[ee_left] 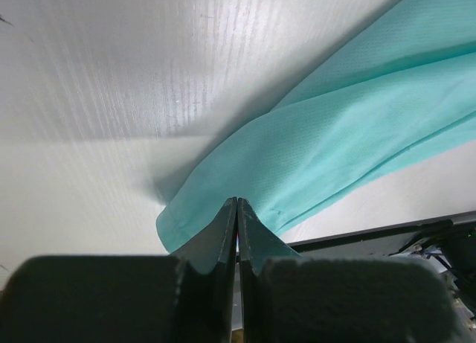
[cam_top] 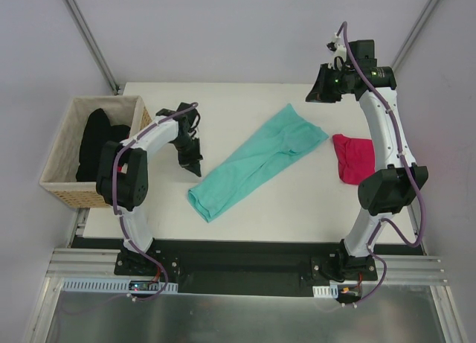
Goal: Fold and stack the t-shirts
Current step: Rotate the tshirt 90 degrees
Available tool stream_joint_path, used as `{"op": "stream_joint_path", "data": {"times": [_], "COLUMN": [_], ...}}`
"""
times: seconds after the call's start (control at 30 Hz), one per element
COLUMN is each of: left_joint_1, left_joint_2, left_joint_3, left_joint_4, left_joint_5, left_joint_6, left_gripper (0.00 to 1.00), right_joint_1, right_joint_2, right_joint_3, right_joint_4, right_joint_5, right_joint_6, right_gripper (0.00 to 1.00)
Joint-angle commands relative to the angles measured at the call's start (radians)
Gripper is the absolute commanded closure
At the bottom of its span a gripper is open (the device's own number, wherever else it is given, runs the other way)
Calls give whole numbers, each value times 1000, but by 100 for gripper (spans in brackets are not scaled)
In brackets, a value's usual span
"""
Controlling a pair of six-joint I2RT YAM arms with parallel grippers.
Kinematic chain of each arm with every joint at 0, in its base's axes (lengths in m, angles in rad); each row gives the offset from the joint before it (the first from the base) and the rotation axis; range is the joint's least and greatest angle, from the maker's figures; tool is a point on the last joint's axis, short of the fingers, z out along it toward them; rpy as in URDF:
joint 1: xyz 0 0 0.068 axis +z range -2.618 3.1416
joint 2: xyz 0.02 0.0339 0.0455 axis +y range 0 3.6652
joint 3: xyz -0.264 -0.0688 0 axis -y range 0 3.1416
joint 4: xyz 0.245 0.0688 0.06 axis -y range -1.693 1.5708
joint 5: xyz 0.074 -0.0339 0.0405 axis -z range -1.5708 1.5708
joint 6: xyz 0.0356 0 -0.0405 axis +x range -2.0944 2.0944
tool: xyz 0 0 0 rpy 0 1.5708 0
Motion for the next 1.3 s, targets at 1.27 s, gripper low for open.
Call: {"op": "stream_joint_path", "data": {"times": [1.27], "left_joint_1": [-104], "left_joint_2": [-31], "left_joint_3": [-32], "left_joint_4": [-209], "left_joint_5": [-77], "left_joint_6": [-42], "left_gripper": [99], "right_joint_1": [-6], "right_joint_2": [-74], "right_joint_3": [-30], "right_joint_4": [74], "right_joint_5": [-33], "right_joint_6": [25], "right_gripper": [94]}}
